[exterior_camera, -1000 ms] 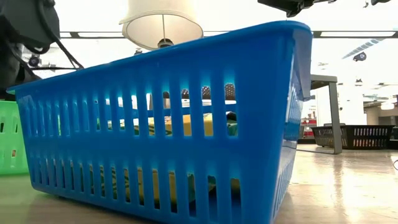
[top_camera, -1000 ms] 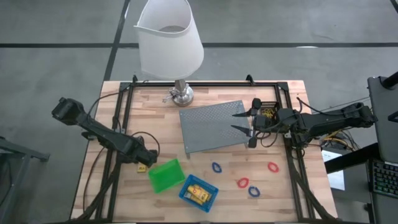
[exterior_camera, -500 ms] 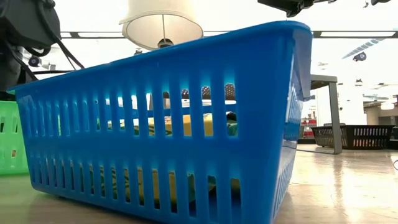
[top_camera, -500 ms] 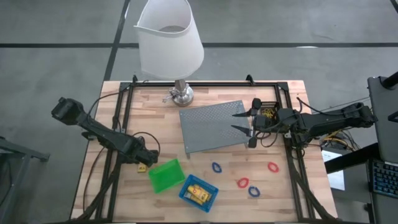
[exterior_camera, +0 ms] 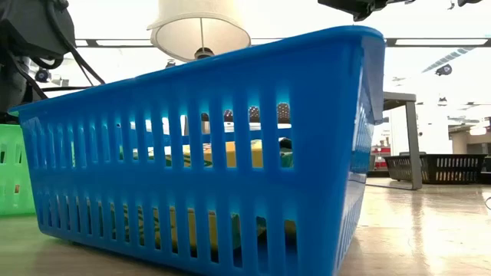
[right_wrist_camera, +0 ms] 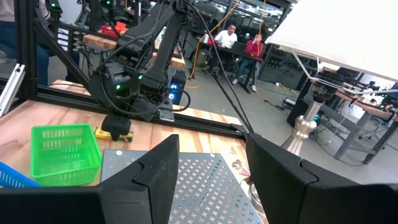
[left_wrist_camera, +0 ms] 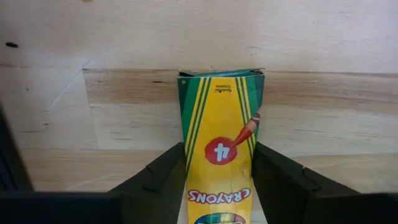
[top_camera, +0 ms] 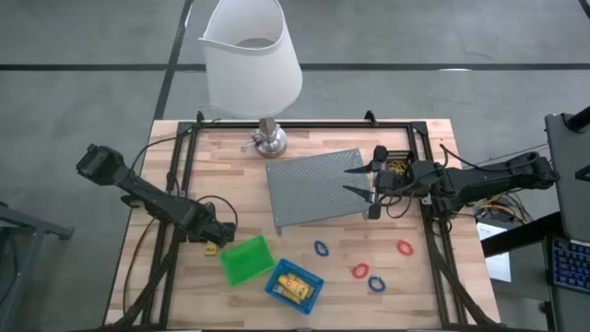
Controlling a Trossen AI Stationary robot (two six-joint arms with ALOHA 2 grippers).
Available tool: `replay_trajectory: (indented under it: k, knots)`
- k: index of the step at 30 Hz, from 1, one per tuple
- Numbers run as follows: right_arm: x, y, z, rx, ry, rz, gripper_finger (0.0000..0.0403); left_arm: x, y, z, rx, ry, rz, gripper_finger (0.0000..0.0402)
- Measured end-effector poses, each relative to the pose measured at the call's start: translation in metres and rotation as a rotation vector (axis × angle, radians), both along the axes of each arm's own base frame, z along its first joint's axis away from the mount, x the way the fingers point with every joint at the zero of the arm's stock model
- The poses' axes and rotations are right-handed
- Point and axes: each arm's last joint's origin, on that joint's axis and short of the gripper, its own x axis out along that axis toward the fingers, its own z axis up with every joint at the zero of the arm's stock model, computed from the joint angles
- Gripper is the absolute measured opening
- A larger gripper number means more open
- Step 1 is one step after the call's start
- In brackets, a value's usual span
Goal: Pick & Place Office Desk Supplies
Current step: Put the crayon box into the blue basket
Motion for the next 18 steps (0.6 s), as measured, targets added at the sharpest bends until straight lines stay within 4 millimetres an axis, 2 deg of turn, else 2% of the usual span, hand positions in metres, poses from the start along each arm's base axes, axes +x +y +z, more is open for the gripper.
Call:
replay_trajectory:
  k: [10,18]
  knots:
    - [0.0,0.0,0.0,0.0,0.0,0.001,0.0185,-0.001,0.0,0.002,-0.016,0.011,-0.015,0.017]
    - [0.0,0.0,0.0,0.0,0.0,0.0,0.0185,-0.004,0.0,0.027,-0.027,0.077,-0.032,0.0168]
